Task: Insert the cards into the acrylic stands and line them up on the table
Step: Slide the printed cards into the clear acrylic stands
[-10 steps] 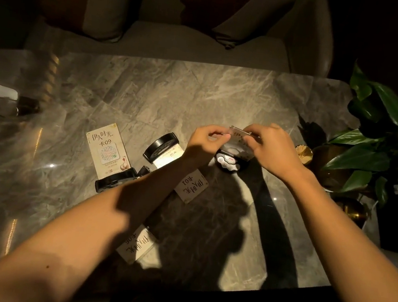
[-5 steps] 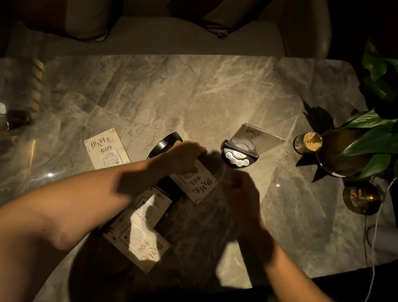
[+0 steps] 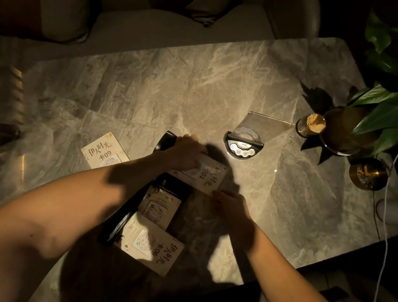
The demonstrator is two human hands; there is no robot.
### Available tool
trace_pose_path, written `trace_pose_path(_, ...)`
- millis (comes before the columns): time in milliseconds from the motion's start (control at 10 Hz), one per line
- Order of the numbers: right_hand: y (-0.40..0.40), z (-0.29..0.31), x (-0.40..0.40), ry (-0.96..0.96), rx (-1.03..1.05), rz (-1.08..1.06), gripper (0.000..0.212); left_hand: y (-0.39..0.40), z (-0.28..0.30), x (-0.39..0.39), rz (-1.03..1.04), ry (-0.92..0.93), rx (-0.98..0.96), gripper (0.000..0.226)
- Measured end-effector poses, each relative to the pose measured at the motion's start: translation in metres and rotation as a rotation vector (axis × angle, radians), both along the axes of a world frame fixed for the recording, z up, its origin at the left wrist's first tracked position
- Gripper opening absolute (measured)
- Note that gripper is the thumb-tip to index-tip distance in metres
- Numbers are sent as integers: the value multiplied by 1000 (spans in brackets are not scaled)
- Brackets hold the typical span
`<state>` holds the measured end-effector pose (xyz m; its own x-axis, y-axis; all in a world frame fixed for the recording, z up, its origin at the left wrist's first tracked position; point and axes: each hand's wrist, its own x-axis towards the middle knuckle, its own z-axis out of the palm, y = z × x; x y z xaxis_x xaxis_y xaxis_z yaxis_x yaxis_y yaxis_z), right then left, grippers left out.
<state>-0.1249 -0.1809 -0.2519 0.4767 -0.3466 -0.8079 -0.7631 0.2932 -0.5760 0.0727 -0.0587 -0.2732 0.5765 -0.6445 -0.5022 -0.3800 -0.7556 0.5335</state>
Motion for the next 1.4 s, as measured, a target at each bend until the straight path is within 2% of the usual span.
trace_pose_path(100, -4, 3, 15, -42, -29, -5, 13, 9, 27, 8, 115, 180, -143, 29)
trace_pose_path(200, -3, 9, 23, -123, 94, -107, 10, 15, 49, 15, 145, 199, -243, 24)
trace_pose_path(300, 0, 73, 58, -278, 41, -99, 15, 23, 79, 19, 215, 170, -395, 20)
trace_pose_path(400, -7, 80, 75, -290, -175, -33, 13, 32, 88, 21, 326, 110, -486, 22)
trace_pose_path(500, -13, 105, 106, -428, -372, 108, 8, 44, 94, 20, 509, 135, -569, 16)
trace_pose_path(700, -6, 117, 124, -468, -573, 431, 6, 63, 86, 2, 684, 170, -618, 11)
trace_pose_path(800, -1, 115, 129, -463, -592, 470, 9, 69, 83, -4, 759, 171, -627, 9)
trace_pose_path(900, 0, 107, 134, -443, -543, 506, 13, 80, 86, -10, 803, 132, -589, 25)
trace_pose_path(1000, -2, 101, 132, -441, -505, 522, 18, 92, 90, -19, 825, 129, -552, 30)
trace_pose_path(1100, 5, 93, 111, -376, -494, 482, 23, 111, 91, -43, 879, 167, -497, 24)
trace_pose_path(1200, 18, 81, 81, -335, -520, 599, 8, 122, 91, -69, 879, 150, -486, 16)
trace_pose_path(1300, 41, 59, 30, -253, -447, 915, 5, 131, 85, -114, 931, 225, -585, 10)
trace_pose_path(1400, 53, 37, 5, -202, -399, 1039, 7, 137, 81, -146, 1020, 244, -546, 12)
